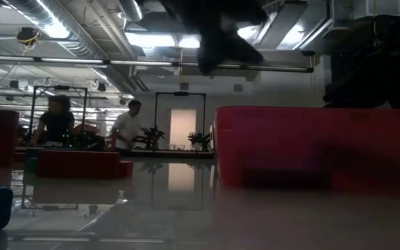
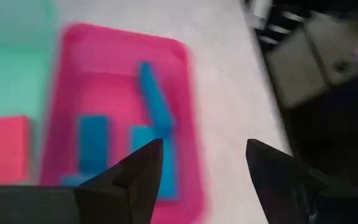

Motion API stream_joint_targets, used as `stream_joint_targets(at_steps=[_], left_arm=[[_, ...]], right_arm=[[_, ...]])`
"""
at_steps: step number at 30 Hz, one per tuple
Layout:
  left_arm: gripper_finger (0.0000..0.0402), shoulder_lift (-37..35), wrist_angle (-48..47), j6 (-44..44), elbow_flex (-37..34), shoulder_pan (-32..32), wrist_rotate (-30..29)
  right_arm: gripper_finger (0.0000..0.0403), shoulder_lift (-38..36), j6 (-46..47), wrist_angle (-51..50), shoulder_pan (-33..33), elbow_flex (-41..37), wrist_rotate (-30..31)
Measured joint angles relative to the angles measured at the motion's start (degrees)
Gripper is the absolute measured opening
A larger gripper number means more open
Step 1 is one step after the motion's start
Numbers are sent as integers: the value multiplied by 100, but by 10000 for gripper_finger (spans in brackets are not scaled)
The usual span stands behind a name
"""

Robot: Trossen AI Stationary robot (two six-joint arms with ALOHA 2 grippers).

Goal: Sort blocks
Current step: Put the blue block into the red bin

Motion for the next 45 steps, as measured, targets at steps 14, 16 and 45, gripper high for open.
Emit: stream_joint_targets(at_steps=[14,16,45], left_arm=[[211,-129,-2442,1787,-82,-1644,-149],[211,-95,-2439,1822,-108,-1786,-405],[169,199,-1126,1510,-1425,-2335,-1098]], right_arm=[[264,1,-2,2,0,0,-1],[264,-1,0,2,0,0,-1],[264,-1,-1,9,0,0,3]])
